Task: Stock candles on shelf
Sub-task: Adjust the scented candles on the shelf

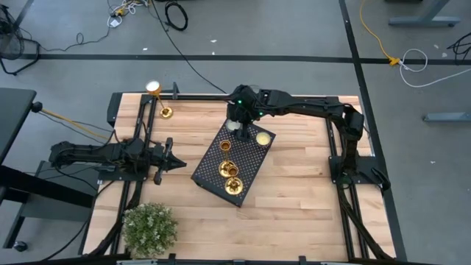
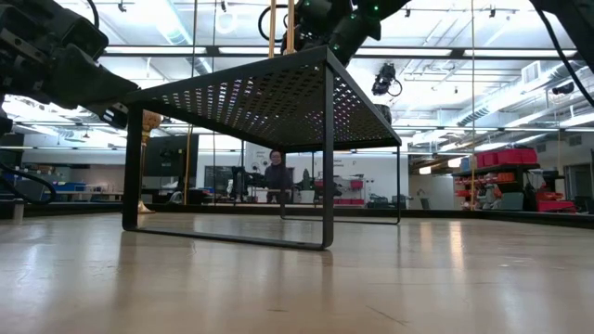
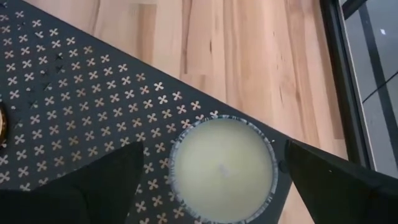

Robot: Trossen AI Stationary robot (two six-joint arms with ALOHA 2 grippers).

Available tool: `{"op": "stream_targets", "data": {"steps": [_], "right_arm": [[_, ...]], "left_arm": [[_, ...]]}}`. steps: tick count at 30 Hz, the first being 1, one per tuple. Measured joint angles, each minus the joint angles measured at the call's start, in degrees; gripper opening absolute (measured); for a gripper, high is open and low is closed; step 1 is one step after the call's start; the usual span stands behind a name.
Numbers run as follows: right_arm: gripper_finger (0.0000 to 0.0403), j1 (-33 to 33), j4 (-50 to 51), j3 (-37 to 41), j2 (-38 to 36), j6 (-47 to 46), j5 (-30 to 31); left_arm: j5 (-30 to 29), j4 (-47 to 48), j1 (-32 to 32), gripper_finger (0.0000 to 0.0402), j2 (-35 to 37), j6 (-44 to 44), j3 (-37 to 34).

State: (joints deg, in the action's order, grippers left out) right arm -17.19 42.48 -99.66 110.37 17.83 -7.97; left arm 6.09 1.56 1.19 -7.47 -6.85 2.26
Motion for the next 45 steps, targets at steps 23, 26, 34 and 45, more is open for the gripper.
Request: {"op": "stream_targets", "data": {"steps": [23, 26, 34, 45], "right_arm": [[0.0361, -0.1, -3.1, 2.9, 0.8, 0.3, -1.9], [0.0361, 0.1, -2.7, 4.2, 0.9, -0.1, -2.0], [0.0361, 0.4, -3.7, 4.3, 0.9, -0.5, -0.6], [0.0319, 0.3, -3.5, 4.3, -0.8, -0.4, 0.6]], "left_arm": [[0.0, 0.0, 0.0, 0.0014, 0.0, 0.0, 0.0], [0.0, 0.0, 0.0, 0.0014, 0.0, 0.0, 0.0], [0.0, 0.0, 0.0, 0.0014, 0.0, 0.0, 0.0], [0.0, 0.0, 0.0, 0.0014, 0.0, 0.0, 0.0]]}}
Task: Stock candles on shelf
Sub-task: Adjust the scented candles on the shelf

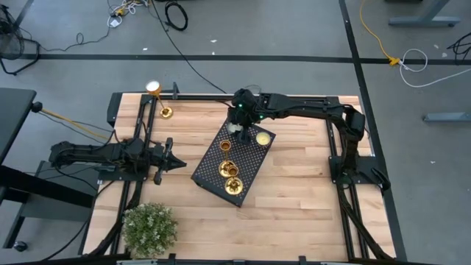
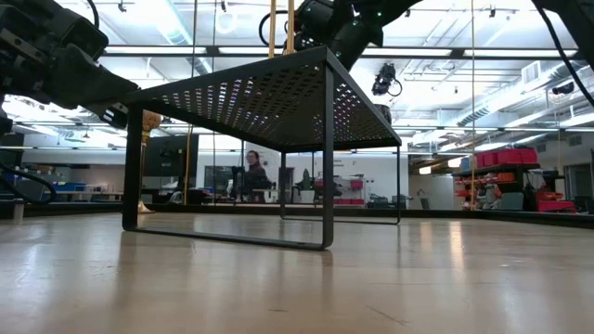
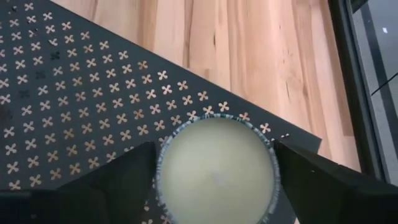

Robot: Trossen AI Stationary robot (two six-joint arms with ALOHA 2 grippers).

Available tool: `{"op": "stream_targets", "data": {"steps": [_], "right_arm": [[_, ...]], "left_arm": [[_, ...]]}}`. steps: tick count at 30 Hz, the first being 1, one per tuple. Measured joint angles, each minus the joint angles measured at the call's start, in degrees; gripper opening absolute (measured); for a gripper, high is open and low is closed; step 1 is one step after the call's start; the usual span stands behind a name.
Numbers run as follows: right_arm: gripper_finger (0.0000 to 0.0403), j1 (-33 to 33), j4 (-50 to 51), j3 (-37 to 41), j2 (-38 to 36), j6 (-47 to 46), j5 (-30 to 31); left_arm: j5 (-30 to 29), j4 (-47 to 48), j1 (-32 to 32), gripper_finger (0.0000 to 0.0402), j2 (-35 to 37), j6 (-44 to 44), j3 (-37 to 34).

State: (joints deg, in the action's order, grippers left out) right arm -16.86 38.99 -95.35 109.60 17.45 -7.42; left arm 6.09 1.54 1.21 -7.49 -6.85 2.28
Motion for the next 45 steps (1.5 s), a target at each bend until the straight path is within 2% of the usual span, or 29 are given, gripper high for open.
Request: {"op": "stream_targets", "data": {"steps": [7, 15, 25, 32, 41, 45], "right_arm": [[0.0280, 0.0, 0.1, 0.0, -0.1, 0.0, 0.0], [0.0287, 0.0, 1.4, 0.0, -0.8, 0.1, 0.1], [0.0288, 0.5, 3.7, 0.0, -6.5, -0.5, 0.5], [0.0288, 0.8, 4.0, 0.1, -7.7, -2.2, 0.5], [0.0288, 2.0, -0.8, 9.2, -11.0, -3.6, 0.5], [0.0288, 2.0, -1.6, 10.9, -11.7, -3.7, 0.5]], "left_arm": [[0.0, 0.0, 0.0, 0.0014, 0.0, 0.0, 0.0], [0.0, 0.0, 0.0, 0.0014, 0.0, 0.0, 0.0], [0.0, 0.0, 0.0, 0.0014, 0.0, 0.0, 0.0], [0.0, 0.0, 0.0, 0.0014, 0.0, 0.0, 0.0], [0.0, 0.0, 0.0, 0.0014, 0.0, 0.0, 0.0], [0.0, 0.0, 0.0, 0.0014, 0.0, 0.0, 0.0]]}}
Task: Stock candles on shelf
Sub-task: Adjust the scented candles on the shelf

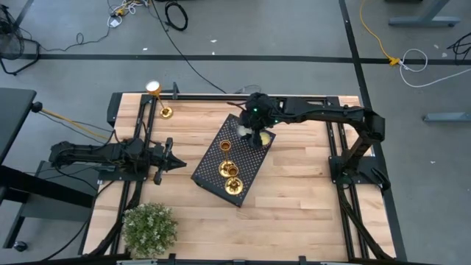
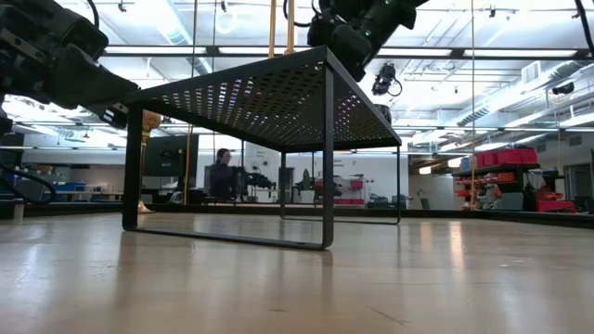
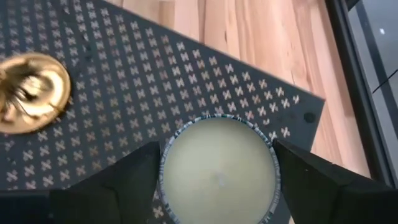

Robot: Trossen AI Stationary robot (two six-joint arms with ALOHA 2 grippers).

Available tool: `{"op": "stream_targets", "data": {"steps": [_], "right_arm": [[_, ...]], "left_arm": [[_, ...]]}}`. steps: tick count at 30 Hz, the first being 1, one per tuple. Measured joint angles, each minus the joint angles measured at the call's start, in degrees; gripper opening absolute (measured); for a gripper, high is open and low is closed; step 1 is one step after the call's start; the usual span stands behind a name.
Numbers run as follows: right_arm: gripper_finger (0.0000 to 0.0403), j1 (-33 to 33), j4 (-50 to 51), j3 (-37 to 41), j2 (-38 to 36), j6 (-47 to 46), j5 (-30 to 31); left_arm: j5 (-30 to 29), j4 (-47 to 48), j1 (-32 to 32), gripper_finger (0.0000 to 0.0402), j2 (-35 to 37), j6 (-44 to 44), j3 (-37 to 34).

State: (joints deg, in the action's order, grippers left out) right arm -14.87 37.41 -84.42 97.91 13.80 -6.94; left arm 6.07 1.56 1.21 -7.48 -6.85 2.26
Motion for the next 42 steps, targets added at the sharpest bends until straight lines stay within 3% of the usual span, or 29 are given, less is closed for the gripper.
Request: {"op": "stream_targets", "data": {"steps": [28, 42], "right_arm": [[0.0291, -0.5, -4.2, 5.1, -0.1, -1.4, 0.1], [0.0369, -0.5, -2.5, 5.3, -2.1, -1.5, -0.1]], "left_arm": [[0.0, 0.0, 0.0, 0.0014, 0.0, 0.0, 0.0], [0.0, 0.0, 0.0, 0.0014, 0.0, 0.0, 0.0]]}}
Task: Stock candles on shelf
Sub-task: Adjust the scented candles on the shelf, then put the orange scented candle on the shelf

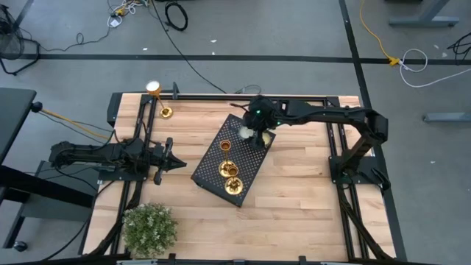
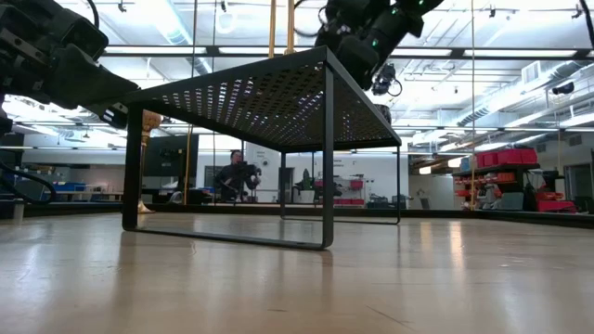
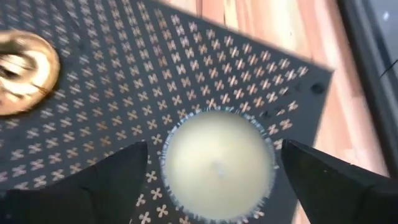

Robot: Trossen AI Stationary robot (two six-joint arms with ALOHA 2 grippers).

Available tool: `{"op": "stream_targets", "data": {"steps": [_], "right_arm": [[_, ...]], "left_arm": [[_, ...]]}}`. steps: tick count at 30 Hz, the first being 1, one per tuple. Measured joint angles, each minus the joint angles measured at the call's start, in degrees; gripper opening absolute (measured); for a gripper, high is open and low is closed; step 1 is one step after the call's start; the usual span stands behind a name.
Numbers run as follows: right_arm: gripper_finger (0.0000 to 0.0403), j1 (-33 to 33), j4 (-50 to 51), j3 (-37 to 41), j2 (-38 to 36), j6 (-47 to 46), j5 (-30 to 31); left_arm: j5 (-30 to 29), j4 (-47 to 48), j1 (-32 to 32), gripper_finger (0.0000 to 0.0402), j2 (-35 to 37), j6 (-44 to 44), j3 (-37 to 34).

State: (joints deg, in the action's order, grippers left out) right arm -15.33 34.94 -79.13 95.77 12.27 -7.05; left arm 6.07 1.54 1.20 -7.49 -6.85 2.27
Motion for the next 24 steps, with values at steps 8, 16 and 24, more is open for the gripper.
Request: {"op": "stream_targets", "data": {"steps": [8, 16, 24], "right_arm": [[0.0375, 0.2, -0.5, 0.0, -6.6, -0.2, 0.2], [0.0363, 1.2, -4.5, 2.6, -11.0, -2.4, 0.2], [0.0312, 4.0, -21.8, 17.1, -21.2, -3.6, 4.6]], "left_arm": [[0.0, 0.0, 0.0, 0.0014, 0.0, 0.0, 0.0], [0.0, 0.0, 0.0, 0.0014, 0.0, 0.0, 0.0], [0.0, 0.0, 0.0, 0.0014, 0.0, 0.0, 0.0]]}}
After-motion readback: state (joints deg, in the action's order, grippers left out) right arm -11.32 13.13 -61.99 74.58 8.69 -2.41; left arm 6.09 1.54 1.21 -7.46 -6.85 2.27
